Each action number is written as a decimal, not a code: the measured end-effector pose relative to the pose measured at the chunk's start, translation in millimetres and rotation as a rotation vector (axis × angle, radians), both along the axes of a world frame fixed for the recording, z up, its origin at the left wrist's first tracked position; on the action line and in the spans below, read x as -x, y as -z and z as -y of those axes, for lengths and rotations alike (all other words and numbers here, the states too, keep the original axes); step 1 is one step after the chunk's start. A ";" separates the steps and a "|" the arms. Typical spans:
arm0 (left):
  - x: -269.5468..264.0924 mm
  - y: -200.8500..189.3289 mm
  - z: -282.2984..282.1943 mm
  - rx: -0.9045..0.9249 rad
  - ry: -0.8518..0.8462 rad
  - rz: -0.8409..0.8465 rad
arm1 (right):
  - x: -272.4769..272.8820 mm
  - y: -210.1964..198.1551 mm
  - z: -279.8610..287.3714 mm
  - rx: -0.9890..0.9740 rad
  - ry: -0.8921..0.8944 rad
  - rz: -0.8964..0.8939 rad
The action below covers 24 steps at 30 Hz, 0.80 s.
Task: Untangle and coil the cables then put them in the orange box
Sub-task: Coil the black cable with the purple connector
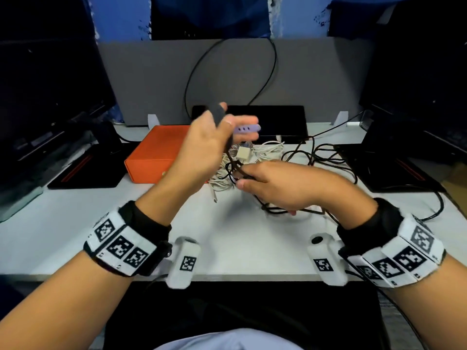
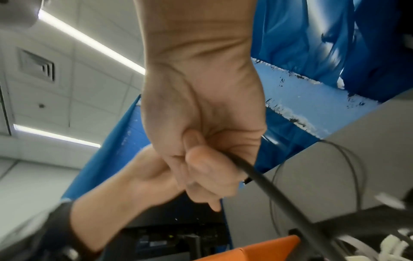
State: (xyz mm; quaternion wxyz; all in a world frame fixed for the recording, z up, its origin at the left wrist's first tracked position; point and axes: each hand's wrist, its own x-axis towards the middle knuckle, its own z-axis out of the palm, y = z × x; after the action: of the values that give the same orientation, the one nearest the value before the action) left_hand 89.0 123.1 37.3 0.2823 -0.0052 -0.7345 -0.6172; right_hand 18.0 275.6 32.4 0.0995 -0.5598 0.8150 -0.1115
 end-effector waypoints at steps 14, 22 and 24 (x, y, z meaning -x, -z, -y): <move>-23.1 -3.4 11.4 -0.048 0.528 0.273 | 13.4 -14.0 -8.0 0.673 0.016 0.265; -25.8 -4.4 -4.6 -0.111 0.815 0.314 | 10.8 -14.0 -12.4 0.641 0.032 0.188; -26.2 -4.9 -8.6 -0.187 0.816 0.315 | 10.1 -12.5 -9.2 0.674 0.065 0.181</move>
State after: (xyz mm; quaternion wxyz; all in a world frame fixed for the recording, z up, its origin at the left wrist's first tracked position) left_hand 115.2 131.6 42.2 -0.1004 -0.1752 -0.6474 -0.7349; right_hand 7.9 284.7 44.9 -0.0229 -0.5228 0.7377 -0.4266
